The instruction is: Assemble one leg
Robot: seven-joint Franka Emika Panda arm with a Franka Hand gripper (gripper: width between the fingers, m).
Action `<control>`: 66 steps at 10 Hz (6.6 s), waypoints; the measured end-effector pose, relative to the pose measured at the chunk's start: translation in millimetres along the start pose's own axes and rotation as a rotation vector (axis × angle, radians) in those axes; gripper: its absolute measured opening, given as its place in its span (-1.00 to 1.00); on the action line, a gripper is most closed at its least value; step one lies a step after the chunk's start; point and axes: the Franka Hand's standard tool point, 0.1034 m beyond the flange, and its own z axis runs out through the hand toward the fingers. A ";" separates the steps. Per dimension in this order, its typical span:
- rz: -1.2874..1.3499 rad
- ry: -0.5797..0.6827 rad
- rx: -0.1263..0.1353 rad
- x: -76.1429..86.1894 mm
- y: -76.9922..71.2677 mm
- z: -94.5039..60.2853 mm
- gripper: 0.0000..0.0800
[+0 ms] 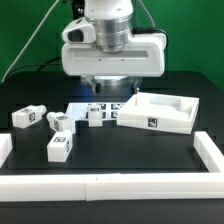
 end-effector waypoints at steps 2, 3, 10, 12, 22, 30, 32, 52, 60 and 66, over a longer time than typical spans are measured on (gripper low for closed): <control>0.008 -0.001 -0.021 -34.7 -12.6 10.7 0.62; 0.011 0.001 -0.020 -31.3 -11.5 10.3 0.62; 0.005 0.105 -0.051 -47.7 -4.5 76.3 0.62; 0.004 0.105 -0.052 -47.8 -5.0 79.4 0.62; -0.063 0.013 0.016 -4.9 9.0 -12.3 -0.86; -0.224 -0.008 0.006 67.6 10.6 -27.6 -0.86; -0.271 -0.018 0.000 88.6 -5.0 -24.6 -0.86; -0.143 -0.046 -0.046 181.4 -8.4 31.3 -0.86; -0.181 0.046 -0.090 198.4 -16.5 30.8 -0.85; -0.197 0.050 -0.096 202.7 -22.6 30.0 -0.85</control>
Offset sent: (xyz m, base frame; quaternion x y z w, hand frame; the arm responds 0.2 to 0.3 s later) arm 0.0000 0.0000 0.0000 0.0000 0.0000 0.0000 1.0000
